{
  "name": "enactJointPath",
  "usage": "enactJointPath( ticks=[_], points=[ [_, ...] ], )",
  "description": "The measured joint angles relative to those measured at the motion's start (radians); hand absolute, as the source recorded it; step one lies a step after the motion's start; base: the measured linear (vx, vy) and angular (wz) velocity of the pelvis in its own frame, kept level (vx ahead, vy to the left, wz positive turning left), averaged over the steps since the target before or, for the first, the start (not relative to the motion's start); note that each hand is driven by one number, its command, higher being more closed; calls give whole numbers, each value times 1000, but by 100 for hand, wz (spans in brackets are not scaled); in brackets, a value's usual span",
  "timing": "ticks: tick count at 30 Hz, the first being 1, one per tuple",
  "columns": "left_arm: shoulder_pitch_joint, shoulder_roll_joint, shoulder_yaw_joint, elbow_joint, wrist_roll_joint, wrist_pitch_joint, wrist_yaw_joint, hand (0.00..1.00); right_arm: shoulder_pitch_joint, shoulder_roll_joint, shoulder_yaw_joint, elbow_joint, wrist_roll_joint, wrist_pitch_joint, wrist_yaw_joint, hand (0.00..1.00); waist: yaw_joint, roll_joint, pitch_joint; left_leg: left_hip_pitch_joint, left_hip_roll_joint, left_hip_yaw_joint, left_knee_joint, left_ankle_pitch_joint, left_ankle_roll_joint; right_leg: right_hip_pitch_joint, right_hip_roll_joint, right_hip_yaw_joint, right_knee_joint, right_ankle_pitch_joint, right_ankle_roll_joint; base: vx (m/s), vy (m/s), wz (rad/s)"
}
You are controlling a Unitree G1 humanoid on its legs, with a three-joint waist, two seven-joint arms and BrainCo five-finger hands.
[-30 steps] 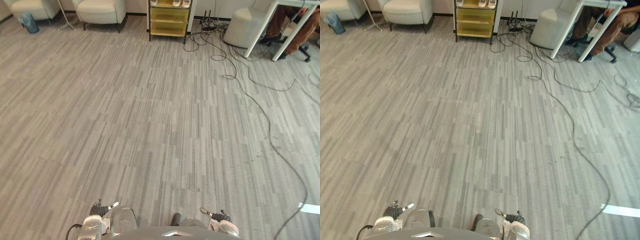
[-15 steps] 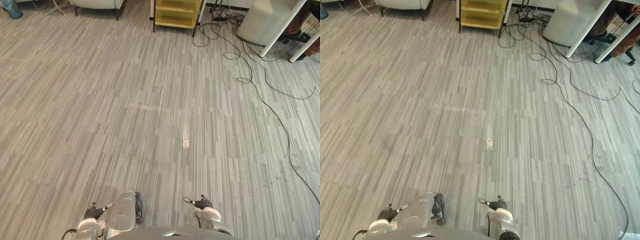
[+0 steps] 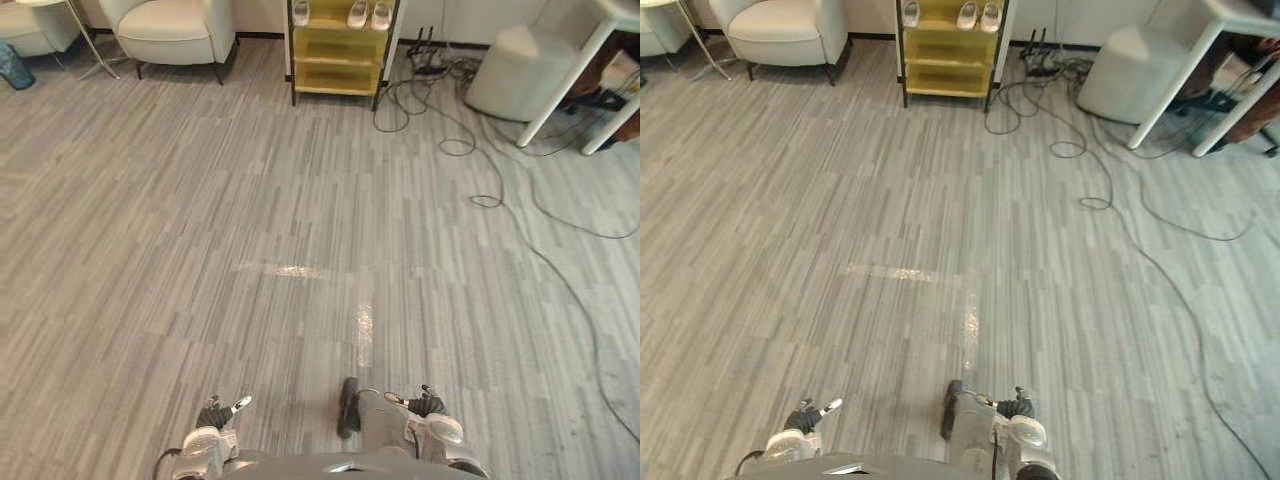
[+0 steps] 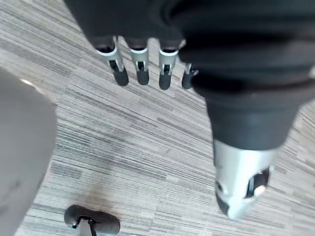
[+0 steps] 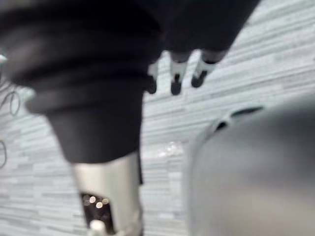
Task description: Pick up cushions and gather them together orderly.
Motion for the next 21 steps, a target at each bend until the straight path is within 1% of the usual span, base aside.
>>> enactJointPath(
  ticks=[1,2,3,4,5,7,9,10,11,12,13,14,15,16,17,18,19,20,21],
  points=[
    [-5,2,-1,-2,0,0,1,0,2,1,-1,0,0,0,-5,0,6,-2,0,-20,-22,7,-144,-7,-9,25,-9,8,-23,8,22,386,181,-28],
    [-9,1,-1,-4,0,-1,2,0,4,2,-2,5,0,1,-5,0,14,-8,4,-25,-57,2,-324,10,-16,46,-26,26,-36,-2,45,452,268,-35],
    [-9,1,-1,-3,0,-5,3,0,4,3,-2,8,0,1,-5,0,18,-11,4,-23,-88,-17,-476,59,-19,59,-43,41,-39,-21,64,450,320,-54],
    [-8,2,0,2,-4,-9,5,0,6,4,2,13,-1,2,-6,0,30,-23,3,10,-128,-30,-551,216,-13,74,-62,80,-42,-35,93,463,292,-48],
    [-13,19,-4,9,-7,-10,7,0,1,21,2,26,-1,1,-6,0,24,-54,-11,29,-160,-1,-563,188,-2,87,-86,114,-83,-19,86,403,230,-35],
    [-16,32,2,11,-18,-15,4,0,-5,39,0,40,-2,2,-6,0,18,-75,-13,13,-166,4,-519,154,22,114,-90,129,-133,18,87,337,184,-8],
    [-23,41,13,13,-19,-17,4,0,-6,66,-1,40,-4,5,-6,0,31,-100,-19,12,-167,30,-436,99,58,144,-106,150,-163,67,93,382,243,-14],
    [-23,41,13,14,-19,-17,4,0,-6,68,-1,39,-4,5,-6,0,34,-102,-20,18,-167,35,-433,93,61,144,-109,154,-157,73,93,303,209,-33],
    [-23,47,12,18,-19,-17,4,0,-7,74,-1,39,-7,9,-4,0,45,-102,-24,50,-172,54,-435,63,65,127,-122,181,-96,84,97,296,222,-50],
    [-26,41,-3,36,-19,-14,4,0,-11,72,2,38,-18,9,-2,0,38,-89,-28,92,-177,63,-465,16,65,23,-140,206,126,82,108,273,206,-48],
    [-28,44,-5,40,-19,-13,4,0,-13,72,3,36,-22,9,-1,0,37,-90,-28,97,-178,66,-466,11,68,-7,-148,209,184,87,115,236,161,-40],
    [-31,54,-17,50,-20,-5,4,0,-25,69,4,36,-23,9,3,0,32,-93,-27,128,-189,84,-480,-2,75,-99,-180,225,374,104,146,181,73,-21],
    [-29,64,-38,61,-19,6,3,0,-35,61,5,37,-24,10,9,0,22,-91,-25,179,-198,97,-495,-13,77,-161,-209,202,512,72,138,194,52,-18],
    [-25,66,-42,64,-19,6,3,0,-34,61,6,37,-24,10,9,0,18,-91,-25,203,-202,104,-509,-13,77,-174,-218,180,536,56,132,188,3,-5],
    [-18,66,-43,66,-19,6,3,0,-34,59,23,37,-33,10,8,0,13,-92,-27,253,-206,108,-541,-13,76,-182,-223,119,529,21,112,125,-18,0],
    [-16,66,-45,66,-19,6,3,0,-34,59,33,37,-43,10,9,0,10,-92,-29,269,-205,109,-553,-11,74,-189,-219,94,509,11,102,167,-69,4],
    [-15,63,-52,67,-17,5,1,0,-34,60,45,38,-57,9,10,0,5,-93,-30,290,-205,107,-577,-6,65,-208,-186,53,376,12,91,125,-82,5],
    [-15,64,-53,68,-16,5,1,0,-35,60,45,39,-58,9,10,0,5,-94,-30,291,-207,107,-579,-5,61,-209,-173,48,317,30,88,189,-120,6],
    [-14,71,-56,67,-14,5,-2,0,-34,62,45,41,-60,10,9,0,5,-106,-37,293,-224,101,-581,-1,51,-210,-151,45,204,97,78,181,-108,-3]
  ],
)
